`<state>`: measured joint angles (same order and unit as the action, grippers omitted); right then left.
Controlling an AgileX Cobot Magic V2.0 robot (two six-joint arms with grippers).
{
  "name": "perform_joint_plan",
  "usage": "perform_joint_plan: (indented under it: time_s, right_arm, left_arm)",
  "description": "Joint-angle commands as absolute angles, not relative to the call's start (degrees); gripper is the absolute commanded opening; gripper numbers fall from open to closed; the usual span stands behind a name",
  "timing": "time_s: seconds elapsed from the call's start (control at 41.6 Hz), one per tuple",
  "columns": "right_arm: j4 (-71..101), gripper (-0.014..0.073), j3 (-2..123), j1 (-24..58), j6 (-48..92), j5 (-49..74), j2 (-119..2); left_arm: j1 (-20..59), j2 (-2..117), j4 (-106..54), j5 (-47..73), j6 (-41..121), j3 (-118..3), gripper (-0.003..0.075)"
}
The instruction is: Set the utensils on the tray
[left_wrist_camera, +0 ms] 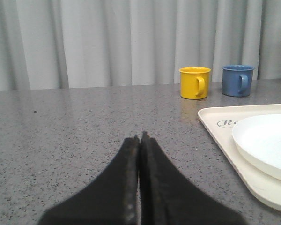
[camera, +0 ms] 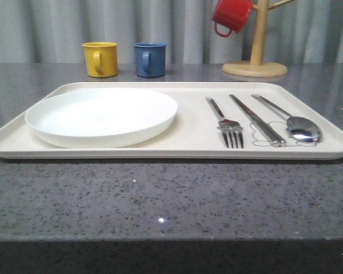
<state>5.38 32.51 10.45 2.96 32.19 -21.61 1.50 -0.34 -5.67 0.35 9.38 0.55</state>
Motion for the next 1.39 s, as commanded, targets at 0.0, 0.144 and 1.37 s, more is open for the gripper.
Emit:
perform_joint_plan:
  time_s: [0.0,0.144,1.37]
  right_arm:
    - [4.86,-0.0069,23.49,5.06,3.48,15.13,-15.91]
    - [5.00,-0.0069,9.92,0.75,3.19,3.51,-6.31]
    - [7.17,-0.0069,-1.51,-1.21,3.14,-0.68,1.61]
  left_arm:
    - [1.41,-1.56,-5.67,-4.21,8.57,0.35,-0.0018]
    - [1.41,-1.56,-5.67,-4.21,8.57,0.35,-0.0018]
    - [1.41,-1.56,-5.67,-4.21,8.57,0.35,-0.0018]
